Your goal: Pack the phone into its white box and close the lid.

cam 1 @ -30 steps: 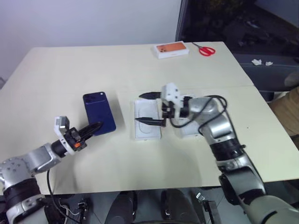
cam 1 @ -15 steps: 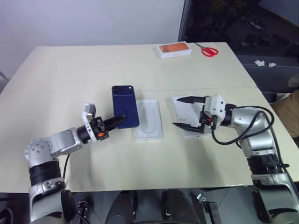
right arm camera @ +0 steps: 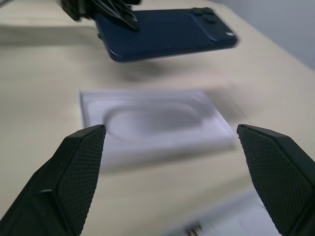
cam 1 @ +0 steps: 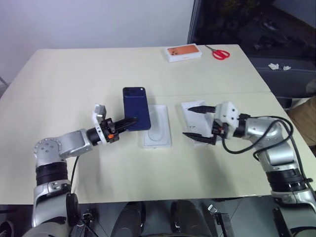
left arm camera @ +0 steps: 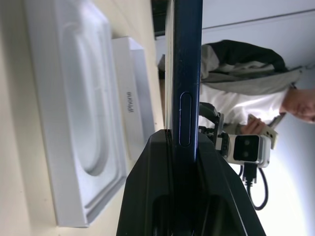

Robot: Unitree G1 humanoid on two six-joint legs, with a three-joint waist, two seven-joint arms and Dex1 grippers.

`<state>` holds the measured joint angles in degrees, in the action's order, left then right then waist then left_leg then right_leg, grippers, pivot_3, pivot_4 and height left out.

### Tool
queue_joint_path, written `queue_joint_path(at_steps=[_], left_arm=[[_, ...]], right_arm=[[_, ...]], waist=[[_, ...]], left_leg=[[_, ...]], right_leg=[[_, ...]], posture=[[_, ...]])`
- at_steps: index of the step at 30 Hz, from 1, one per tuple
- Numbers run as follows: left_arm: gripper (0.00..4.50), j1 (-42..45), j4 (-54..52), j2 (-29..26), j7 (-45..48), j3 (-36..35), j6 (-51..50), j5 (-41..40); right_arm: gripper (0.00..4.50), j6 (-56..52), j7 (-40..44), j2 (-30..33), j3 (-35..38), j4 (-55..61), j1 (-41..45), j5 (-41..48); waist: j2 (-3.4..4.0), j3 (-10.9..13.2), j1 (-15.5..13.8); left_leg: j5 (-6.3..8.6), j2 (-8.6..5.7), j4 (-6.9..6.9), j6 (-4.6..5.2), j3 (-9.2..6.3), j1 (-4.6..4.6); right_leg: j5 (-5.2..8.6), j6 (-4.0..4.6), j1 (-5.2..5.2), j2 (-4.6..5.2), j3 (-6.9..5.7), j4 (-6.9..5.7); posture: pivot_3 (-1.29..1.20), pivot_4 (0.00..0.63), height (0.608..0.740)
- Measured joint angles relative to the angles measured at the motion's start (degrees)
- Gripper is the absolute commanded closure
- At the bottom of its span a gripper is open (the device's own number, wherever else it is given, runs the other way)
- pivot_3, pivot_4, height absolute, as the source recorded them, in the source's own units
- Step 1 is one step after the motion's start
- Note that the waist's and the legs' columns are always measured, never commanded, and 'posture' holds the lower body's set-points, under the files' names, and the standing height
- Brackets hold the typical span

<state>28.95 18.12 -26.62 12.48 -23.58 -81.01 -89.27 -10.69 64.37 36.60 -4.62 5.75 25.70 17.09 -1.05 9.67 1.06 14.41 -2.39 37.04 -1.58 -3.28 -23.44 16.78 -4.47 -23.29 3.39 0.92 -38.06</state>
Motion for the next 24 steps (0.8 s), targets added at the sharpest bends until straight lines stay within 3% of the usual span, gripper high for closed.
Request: queue_joint_path(at_steps=[5,10,20,23,24], left_arm=[[4.50,-3.6,-2.3,-7.0,6.0,-1.3,0.7,2.1],[4.50,-6.8,-3.1,-9.1,8.7,-2.1,1.2,3.2],[4.50,-10.6,-7.0,-8.1,7.8,-2.9,3.2,2.7],[4.50,-10.7,-7.6,-8.0,7.0,-3.0,4.0,2.3],[4.50,-10.7,-7.6,-8.0,6.9,-3.0,4.0,2.3]], right_arm=[[0.04,-11.1,-1.6,-2.7,-9.1,4.8,3.1,-1.3],[0.04,-12.7,-3.5,-4.9,-15.3,3.2,5.5,-6.0],[0.04,-13.0,-4.7,-7.1,-21.9,-2.2,7.1,-13.0],[0.89,-12.4,-4.0,-6.9,-22.2,-2.9,6.6,-14.0],[1.37,-12.2,-4.0,-6.9,-22.2,-3.0,6.7,-14.2]], waist=[[0.00,0.0,-0.2],[0.00,0.0,-0.5],[-0.01,0.0,-0.4],[-0.01,0.0,-0.3],[-0.01,0.0,-0.3]], left_leg=[[0.03,-0.01,0.00,0.05,0.00,0.00],[0.08,-0.08,0.03,0.14,-0.01,-0.05],[0.10,-0.08,0.00,0.18,-0.02,-0.08],[0.11,-0.08,-0.01,0.19,-0.02,-0.08],[0.11,-0.08,-0.01,0.19,-0.02,-0.08]], right_leg=[[0.01,0.01,0.02,0.04,0.01,0.04],[0.01,0.02,0.03,0.13,-0.03,0.08],[0.01,0.01,-0.03,0.13,-0.03,0.07],[0.01,0.01,-0.03,0.13,-0.03,0.06],[0.01,0.01,-0.04,0.12,-0.03,0.06]], posture=[[0.00,0.150,0.740],[0.00,0.150,0.740],[0.00,0.150,0.740],[0.00,0.150,0.740],[0.00,0.150,0.740]])
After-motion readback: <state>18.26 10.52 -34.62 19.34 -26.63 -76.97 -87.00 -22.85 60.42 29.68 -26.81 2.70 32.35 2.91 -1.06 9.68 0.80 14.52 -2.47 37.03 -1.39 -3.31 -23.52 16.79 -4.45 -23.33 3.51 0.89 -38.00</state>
